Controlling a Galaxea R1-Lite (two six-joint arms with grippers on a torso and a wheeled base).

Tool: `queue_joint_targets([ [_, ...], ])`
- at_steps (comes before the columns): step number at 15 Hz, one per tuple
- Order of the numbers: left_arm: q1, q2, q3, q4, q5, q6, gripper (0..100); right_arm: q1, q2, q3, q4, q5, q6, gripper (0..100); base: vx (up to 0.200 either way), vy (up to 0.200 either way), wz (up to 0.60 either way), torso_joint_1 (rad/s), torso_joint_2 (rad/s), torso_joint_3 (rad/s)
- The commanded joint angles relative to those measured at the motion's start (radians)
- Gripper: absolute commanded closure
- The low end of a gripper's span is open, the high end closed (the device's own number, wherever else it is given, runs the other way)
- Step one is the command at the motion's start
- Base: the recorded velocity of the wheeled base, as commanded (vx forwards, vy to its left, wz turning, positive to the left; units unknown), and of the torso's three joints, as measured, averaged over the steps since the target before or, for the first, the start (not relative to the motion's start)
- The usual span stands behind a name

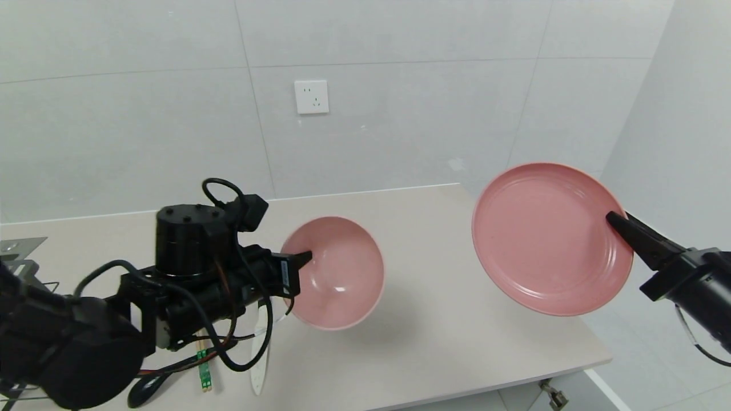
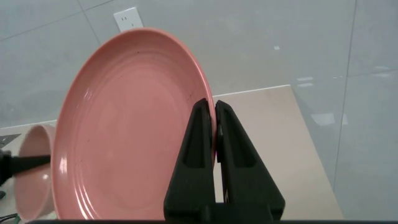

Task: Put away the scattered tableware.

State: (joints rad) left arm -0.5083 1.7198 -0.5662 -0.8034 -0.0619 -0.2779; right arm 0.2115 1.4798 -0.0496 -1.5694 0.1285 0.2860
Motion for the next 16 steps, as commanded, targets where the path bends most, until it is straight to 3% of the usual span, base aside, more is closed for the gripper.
queue_joint_targets([
  [1,0.034,-0.201,0.028,0.003,-0.004,0.049,100,0.002,0.002,-0.003,-0.001,0.006,-0.001,100,0.0,0.0,0.0,0.0,0.0,0.0],
  [4,0.034,-0.368,0.123,0.009,-0.006,0.062,100,0.005,0.001,-0.012,-0.001,0.108,0.001,100,0.0,0.0,0.0,0.0,0.0,0.0],
  [7,0.036,-0.5,0.152,0.024,-0.006,0.051,100,0.002,0.008,-0.052,-0.001,0.155,0.016,100,0.0,0.0,0.0,0.0,0.0,0.0],
  [9,0.036,-0.523,0.183,0.009,-0.038,-0.007,100,0.002,0.024,-0.059,-0.001,0.157,0.045,100,0.0,0.0,0.0,0.0,0.0,0.0],
  [10,0.036,-0.549,0.204,0.003,-0.055,-0.058,100,0.002,0.025,-0.058,-0.001,0.157,0.061,100,0.0,0.0,0.0,0.0,0.0,0.0],
  [12,0.036,-0.654,0.249,0.012,-0.078,-0.096,100,0.003,0.024,-0.059,-0.001,0.158,0.065,100,0.0,0.0,0.0,0.0,0.0,0.0],
  [13,0.039,-0.724,0.279,0.016,-0.139,-0.133,100,0.006,0.022,-0.062,-0.001,0.158,0.065,100,0.0,0.0,0.0,0.0,0.0,0.0],
  [14,0.08,-0.786,0.312,0.026,-0.207,-0.165,100,0.022,0.019,-0.062,-0.001,0.158,0.065,100,0.0,0.0,0.0,0.0,0.0,0.0],
  [16,0.106,-0.833,0.341,0.079,-0.283,-0.208,100,0.101,-0.004,-0.046,-0.001,0.158,0.065,100,0.0,0.0,0.0,0.0,0.0,0.0],
])
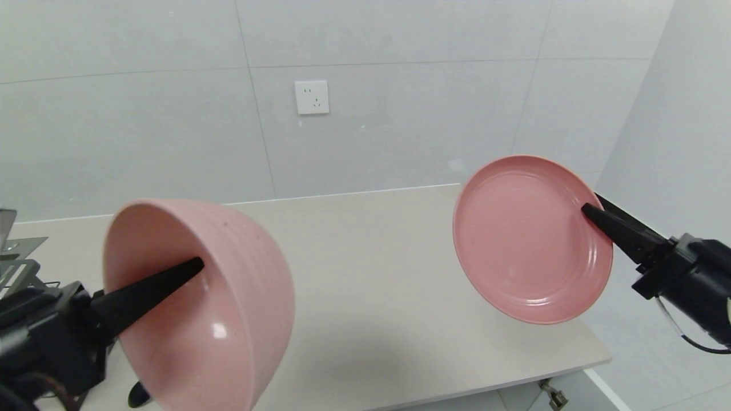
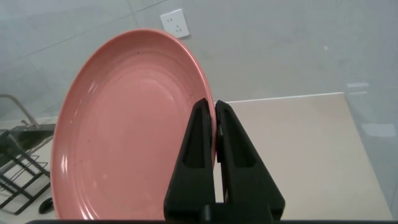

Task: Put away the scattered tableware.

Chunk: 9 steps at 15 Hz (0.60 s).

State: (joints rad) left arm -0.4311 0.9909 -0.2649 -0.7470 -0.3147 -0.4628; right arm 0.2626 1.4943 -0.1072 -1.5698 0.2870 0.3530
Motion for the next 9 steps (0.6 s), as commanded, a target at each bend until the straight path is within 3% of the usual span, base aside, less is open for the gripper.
queue_joint_targets([
  [1,0.035,-0.109,0.049,0.038,-0.034,-0.016,100,0.078,-0.022,0.02,-0.001,0.0,-0.006,100,0.0,0.0,0.0,0.0,0.0,0.0],
  [3,0.023,-0.083,0.05,0.031,-0.035,-0.011,100,0.081,-0.02,0.02,-0.001,-0.005,-0.009,100,0.0,0.0,0.0,0.0,0.0,0.0],
  [6,0.035,-0.026,0.09,0.011,-0.026,0.062,100,0.061,-0.017,0.009,-0.001,-0.008,-0.009,100,0.0,0.0,0.0,0.0,0.0,0.0],
  [7,0.034,-0.028,0.095,0.011,-0.026,0.064,100,0.061,-0.017,0.009,-0.001,-0.008,-0.009,100,0.0,0.0,0.0,0.0,0.0,0.0],
  [8,-0.012,-0.046,0.162,0.003,-0.021,0.115,100,0.061,-0.017,0.004,-0.001,-0.008,-0.008,100,0.0,0.0,0.0,0.0,0.0,0.0],
  [9,-0.025,-0.051,0.167,0.0,-0.02,0.105,100,0.061,-0.017,0.003,-0.001,-0.009,-0.006,100,0.0,0.0,0.0,0.0,0.0,0.0],
])
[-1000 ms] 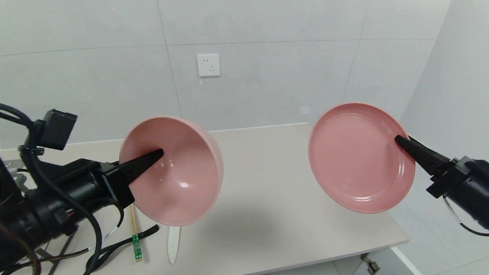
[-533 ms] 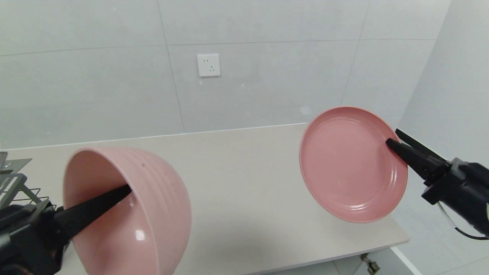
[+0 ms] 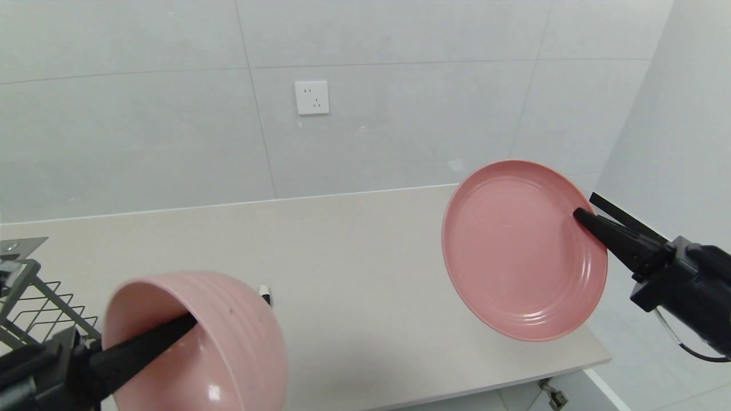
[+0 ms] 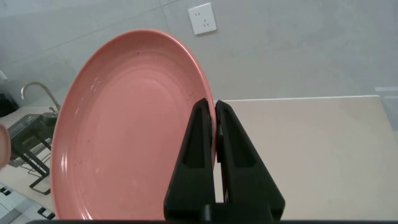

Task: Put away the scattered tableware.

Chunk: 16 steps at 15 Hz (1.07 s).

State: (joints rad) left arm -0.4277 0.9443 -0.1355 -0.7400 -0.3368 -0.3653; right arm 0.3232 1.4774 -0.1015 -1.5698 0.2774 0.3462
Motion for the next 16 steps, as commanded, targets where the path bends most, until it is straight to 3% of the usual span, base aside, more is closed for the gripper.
queue_joint_targets([
  [1,-0.026,-0.004,0.037,-0.009,0.015,0.008,100,0.002,-0.002,-0.001,-0.001,0.0,0.004,100,0.0,0.0,0.0,0.0,0.0,0.0],
  [3,-0.028,0.01,0.04,0.004,0.088,0.02,100,0.008,-0.02,0.016,-0.001,0.002,0.008,100,0.0,0.0,0.0,0.0,0.0,0.0],
  [4,-0.028,0.064,0.037,0.008,0.136,0.057,100,0.0,-0.011,0.019,-0.001,-0.004,-0.003,100,0.0,0.0,0.0,0.0,0.0,0.0],
  [6,-0.036,0.123,0.04,-0.002,0.136,0.088,100,-0.006,0.001,0.009,-0.001,-0.004,-0.006,100,0.0,0.0,0.0,0.0,0.0,0.0],
  [11,-0.013,0.087,0.06,-0.061,0.134,0.106,100,-0.006,0.003,0.017,-0.001,-0.003,-0.107,100,0.0,0.0,0.0,0.0,0.0,0.0],
  [14,0.0,0.091,0.056,-0.062,0.137,0.138,100,-0.006,0.014,0.034,-0.001,-0.004,-0.179,100,-0.2,0.0,0.0,0.007,0.0,0.002],
  [16,0.0,0.093,0.053,-0.062,0.137,0.138,100,-0.006,0.015,0.036,-0.001,-0.004,-0.181,100,-0.2,0.0,0.0,0.002,0.0,0.002],
])
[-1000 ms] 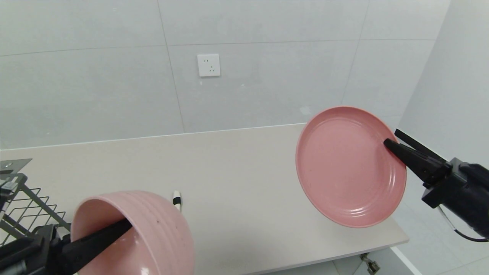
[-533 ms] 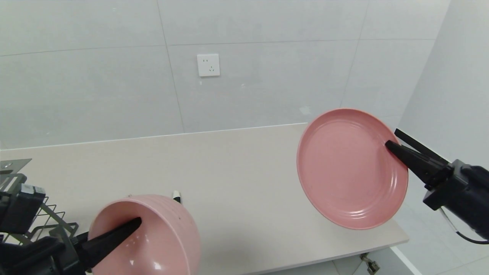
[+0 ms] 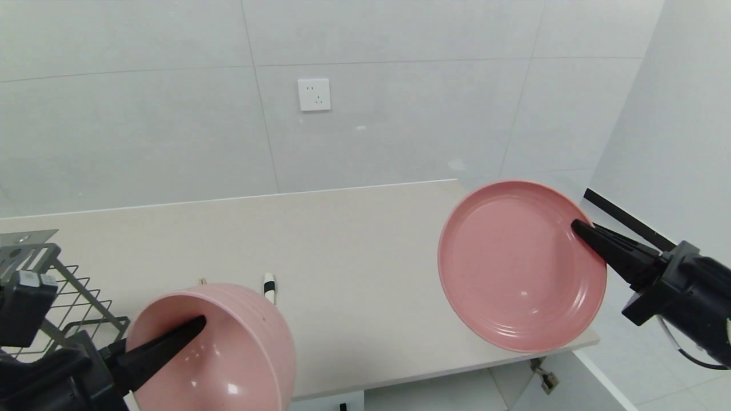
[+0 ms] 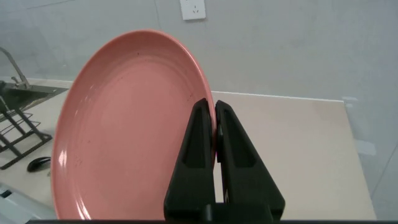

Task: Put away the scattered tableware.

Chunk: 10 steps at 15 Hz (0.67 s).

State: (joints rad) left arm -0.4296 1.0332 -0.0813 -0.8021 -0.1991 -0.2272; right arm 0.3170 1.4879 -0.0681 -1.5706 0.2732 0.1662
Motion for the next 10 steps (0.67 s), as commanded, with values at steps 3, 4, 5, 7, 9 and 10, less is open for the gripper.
queue_joint_targets([
  [3,0.002,0.004,0.006,0.0,0.001,0.009,100,0.002,0.017,0.008,0.0,0.001,-0.001,100,-0.067,0.0,0.0,-0.006,0.0,0.002],
  [4,0.002,0.002,0.006,0.0,0.001,0.012,100,0.002,0.018,0.01,0.0,0.001,-0.001,100,0.0,0.0,0.0,0.0,0.0,0.0],
  [5,0.002,0.001,0.008,0.0,0.001,0.014,100,0.002,0.02,0.01,0.0,0.001,-0.001,100,0.0,0.0,0.0,0.0,0.0,0.0],
  [7,0.002,-0.002,0.006,0.0,0.001,0.016,100,0.002,0.02,0.008,0.0,0.001,-0.002,100,0.0,0.0,0.0,0.0,0.0,0.0],
  [9,0.002,-0.004,0.006,0.0,0.0,0.014,100,0.004,0.02,0.01,0.0,0.001,-0.004,100,0.0,0.0,0.0,-0.076,0.19,0.114],
  [10,0.002,-0.004,0.006,0.0,0.0,0.016,100,0.005,0.02,0.011,0.0,0.001,-0.004,100,0.0,0.0,0.0,-0.163,0.36,0.203],
])
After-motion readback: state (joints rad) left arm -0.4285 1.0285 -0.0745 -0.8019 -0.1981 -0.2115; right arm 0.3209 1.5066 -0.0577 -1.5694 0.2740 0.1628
